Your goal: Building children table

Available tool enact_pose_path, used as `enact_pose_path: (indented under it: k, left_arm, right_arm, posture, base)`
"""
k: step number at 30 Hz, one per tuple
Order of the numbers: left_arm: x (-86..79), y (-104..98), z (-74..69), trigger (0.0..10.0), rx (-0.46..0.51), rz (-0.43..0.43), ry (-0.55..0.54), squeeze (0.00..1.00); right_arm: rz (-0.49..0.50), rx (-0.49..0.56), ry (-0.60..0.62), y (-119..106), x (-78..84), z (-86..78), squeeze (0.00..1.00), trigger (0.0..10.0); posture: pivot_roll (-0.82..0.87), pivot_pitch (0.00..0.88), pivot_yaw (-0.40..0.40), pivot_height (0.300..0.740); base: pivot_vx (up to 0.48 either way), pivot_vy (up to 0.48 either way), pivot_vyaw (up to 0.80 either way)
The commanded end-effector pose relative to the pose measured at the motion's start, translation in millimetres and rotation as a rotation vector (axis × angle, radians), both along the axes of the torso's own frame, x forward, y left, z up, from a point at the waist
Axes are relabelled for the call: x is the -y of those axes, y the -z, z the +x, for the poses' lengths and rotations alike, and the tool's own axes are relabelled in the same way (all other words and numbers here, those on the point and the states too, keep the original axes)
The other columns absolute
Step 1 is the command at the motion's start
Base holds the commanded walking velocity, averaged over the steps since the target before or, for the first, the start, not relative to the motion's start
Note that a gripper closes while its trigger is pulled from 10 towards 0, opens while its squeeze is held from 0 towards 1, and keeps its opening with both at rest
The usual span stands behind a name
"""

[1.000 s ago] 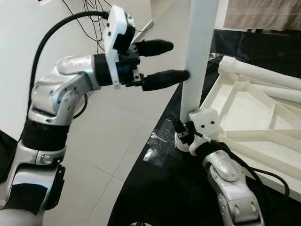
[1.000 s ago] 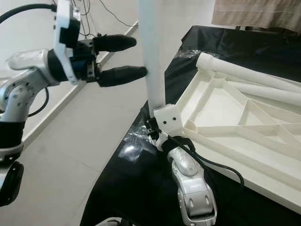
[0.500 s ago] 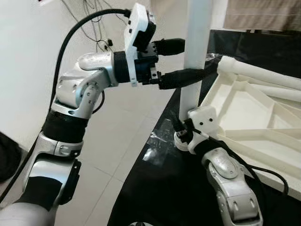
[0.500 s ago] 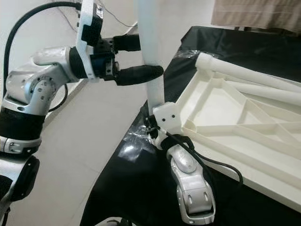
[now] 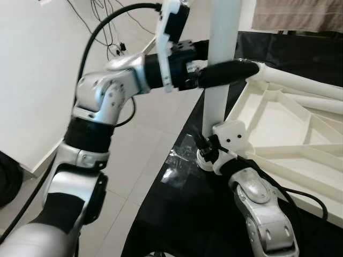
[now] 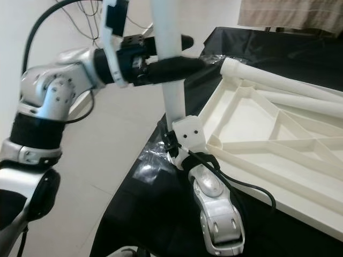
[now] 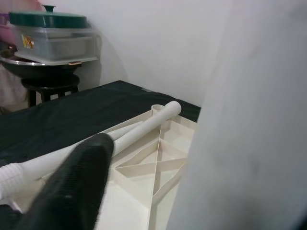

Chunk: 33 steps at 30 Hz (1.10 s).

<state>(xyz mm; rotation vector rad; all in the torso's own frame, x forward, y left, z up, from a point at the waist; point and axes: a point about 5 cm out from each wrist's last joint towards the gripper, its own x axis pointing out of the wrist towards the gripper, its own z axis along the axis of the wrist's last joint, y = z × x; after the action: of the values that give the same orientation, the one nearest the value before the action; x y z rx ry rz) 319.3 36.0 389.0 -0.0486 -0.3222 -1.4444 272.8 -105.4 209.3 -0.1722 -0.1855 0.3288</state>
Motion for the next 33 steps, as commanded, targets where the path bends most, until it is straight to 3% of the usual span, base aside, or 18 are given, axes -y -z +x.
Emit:
enact_pose_path:
  k: [1, 6, 24, 25, 33]
  left_arm:
    - [-5.7, 1, 3.9, 0.0, -0.019, -0.003, -0.030, 0.00]
    - [-11.9, 6, 3.9, 0.0, 0.044, 0.075, -0.039, 0.00]
    - [-1.5, 7, -5.9, 0.0, 0.183, 0.154, -0.006, 0.00]
    - [-1.7, 7, -6.1, 0.0, 0.191, 0.159, 0.005, 0.00]
    - [-2.8, 9, -6.3, 0.0, 0.199, 0.160, 0.021, 0.00]
  right_arm:
    - [0.004, -0.099, -0.070, 19, -13.8, -4.1, 0.00, 10.0]
    - [0.008, -0.095, -0.062, 18, -13.8, -3.8, 0.00, 10.0]
    - [0.029, -0.098, -0.056, 19, -14.8, -3.3, 0.00, 10.0]
    - [0.038, -0.096, -0.068, 18, -15.3, -3.5, 1.00, 10.0]
    - [0.070, -0.048, -0.213, 6, -19.2, -1.2, 1.00, 10.0]
  posture:
    - [-0.07, 0.204, 0.129, 0.740]
    - [-0.07, 0.204, 0.133, 0.740]
    - [-0.06, 0.202, 0.137, 0.740]
    - [-0.06, 0.200, 0.140, 0.740]
    - [-0.07, 0.196, 0.142, 0.740]
  base:
    - [0.000, 0.000, 0.00]
    - [0.000, 0.000, 0.00]
    - [0.000, 0.000, 0.00]
    - [0.000, 0.000, 0.00]
    - [0.000, 0.000, 0.00]
